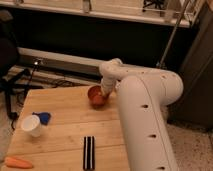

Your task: Drag the ceramic bowl in a circle

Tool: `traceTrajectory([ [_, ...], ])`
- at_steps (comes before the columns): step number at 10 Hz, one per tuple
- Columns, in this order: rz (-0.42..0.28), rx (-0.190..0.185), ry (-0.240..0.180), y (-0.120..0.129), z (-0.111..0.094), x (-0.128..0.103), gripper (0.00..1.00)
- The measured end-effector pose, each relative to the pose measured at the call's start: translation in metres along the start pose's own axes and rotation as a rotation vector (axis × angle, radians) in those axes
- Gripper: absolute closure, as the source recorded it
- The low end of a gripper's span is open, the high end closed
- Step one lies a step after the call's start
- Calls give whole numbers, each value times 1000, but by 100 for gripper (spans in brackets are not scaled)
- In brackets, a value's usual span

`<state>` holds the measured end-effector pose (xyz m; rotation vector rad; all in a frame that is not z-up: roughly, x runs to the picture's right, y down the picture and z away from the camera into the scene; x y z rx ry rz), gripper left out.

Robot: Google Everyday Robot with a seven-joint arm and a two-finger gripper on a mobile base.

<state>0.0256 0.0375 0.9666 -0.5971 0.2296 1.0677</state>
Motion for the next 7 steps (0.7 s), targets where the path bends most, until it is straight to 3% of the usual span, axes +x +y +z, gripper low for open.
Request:
traceTrajectory([
  [2, -16, 22, 1, -23, -3, 30, 100],
  [4, -98, 70, 30, -31, -2, 85, 100],
  [6, -200, 117, 72, -20, 4, 138, 100],
  [7, -276, 144, 96, -2, 9, 165, 100],
])
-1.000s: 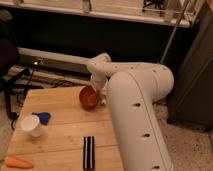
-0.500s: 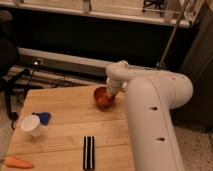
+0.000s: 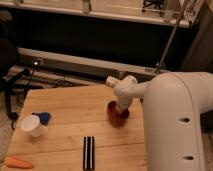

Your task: Drag the ceramic bowl in a circle

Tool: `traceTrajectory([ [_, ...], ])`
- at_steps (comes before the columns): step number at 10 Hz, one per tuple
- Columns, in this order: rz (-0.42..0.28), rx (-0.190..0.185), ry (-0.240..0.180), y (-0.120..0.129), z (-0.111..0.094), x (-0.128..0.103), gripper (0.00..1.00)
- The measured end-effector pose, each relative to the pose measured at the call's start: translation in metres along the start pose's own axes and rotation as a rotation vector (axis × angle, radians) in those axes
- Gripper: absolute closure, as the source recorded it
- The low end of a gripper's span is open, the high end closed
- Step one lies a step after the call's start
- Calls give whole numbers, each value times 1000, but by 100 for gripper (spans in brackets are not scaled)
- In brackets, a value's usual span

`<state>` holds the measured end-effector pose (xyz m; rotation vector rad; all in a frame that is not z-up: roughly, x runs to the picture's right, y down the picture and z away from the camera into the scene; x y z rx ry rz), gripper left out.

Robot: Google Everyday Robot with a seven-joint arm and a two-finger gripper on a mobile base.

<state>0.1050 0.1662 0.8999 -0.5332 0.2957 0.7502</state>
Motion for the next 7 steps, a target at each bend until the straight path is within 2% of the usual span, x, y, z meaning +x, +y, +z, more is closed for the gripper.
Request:
traceTrajectory([
  [1, -52, 15, 1, 19, -1, 5, 100],
  [3, -177, 18, -17, 77, -11, 9, 100],
  [4, -262, 14, -45, 119, -25, 7, 100],
  [5, -306, 20, -71, 138, -37, 3, 100],
  [7, -407, 21, -123, 192, -61, -6, 100],
])
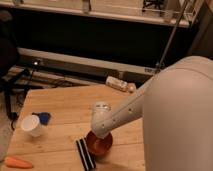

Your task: Drag the ceramic bowl in a circle

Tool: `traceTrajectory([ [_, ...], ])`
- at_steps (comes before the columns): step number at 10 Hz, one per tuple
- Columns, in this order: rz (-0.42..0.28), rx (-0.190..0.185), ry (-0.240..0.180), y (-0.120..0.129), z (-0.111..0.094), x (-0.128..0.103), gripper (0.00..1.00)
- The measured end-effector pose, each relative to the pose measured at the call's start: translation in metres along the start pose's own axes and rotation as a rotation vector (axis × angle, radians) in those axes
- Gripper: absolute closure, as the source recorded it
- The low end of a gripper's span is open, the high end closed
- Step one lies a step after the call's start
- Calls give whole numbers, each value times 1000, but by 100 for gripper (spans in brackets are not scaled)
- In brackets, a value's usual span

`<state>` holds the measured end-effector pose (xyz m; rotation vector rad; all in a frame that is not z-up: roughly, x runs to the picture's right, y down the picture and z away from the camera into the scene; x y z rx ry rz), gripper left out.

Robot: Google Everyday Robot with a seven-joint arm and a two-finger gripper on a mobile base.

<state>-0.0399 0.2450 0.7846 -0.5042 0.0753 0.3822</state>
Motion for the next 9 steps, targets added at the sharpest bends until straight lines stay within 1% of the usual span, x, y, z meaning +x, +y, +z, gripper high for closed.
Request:
traceTrajectory([
  [1, -36, 1, -25, 17, -9, -19, 100],
  [2, -59, 5, -44, 27, -15, -33, 100],
  [3, -81, 20, -57, 35, -22, -50, 100],
  [4, -96, 26, -75, 41, -25, -68, 100],
  [5, -106, 28, -88, 46, -27, -83, 100],
  [7, -126, 39, -118, 52, -31, -124, 100],
  [8, -129, 42, -122, 51, -31, -133, 100],
  [9, -136, 54, -128, 48, -31, -154, 100],
])
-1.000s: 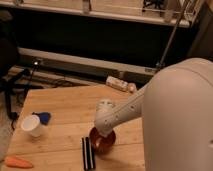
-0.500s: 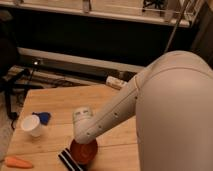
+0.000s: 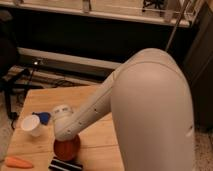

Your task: Drag the ceramic bowl in a circle

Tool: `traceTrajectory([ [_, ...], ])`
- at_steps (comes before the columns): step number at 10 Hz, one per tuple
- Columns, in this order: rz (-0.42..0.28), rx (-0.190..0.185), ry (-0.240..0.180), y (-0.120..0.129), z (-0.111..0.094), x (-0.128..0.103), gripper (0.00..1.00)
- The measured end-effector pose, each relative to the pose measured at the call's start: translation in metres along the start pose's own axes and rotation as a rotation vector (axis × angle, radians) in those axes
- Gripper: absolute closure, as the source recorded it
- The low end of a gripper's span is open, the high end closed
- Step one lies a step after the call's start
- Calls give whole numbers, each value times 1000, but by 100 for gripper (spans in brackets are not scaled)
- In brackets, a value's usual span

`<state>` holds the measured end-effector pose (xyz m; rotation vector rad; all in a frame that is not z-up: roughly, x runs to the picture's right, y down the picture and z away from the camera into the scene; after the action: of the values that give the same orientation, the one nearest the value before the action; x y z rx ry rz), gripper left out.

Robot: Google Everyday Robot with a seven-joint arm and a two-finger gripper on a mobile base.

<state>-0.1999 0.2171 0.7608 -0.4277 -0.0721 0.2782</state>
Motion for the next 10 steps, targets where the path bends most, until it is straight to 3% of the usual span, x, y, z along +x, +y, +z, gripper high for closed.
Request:
traceTrajectory([
  [4, 6, 30, -40, -34, -8, -66, 100],
  [7, 38, 49, -67, -80, -24, -118, 100],
  [10, 155, 53, -51, -150, -24, -118, 100],
])
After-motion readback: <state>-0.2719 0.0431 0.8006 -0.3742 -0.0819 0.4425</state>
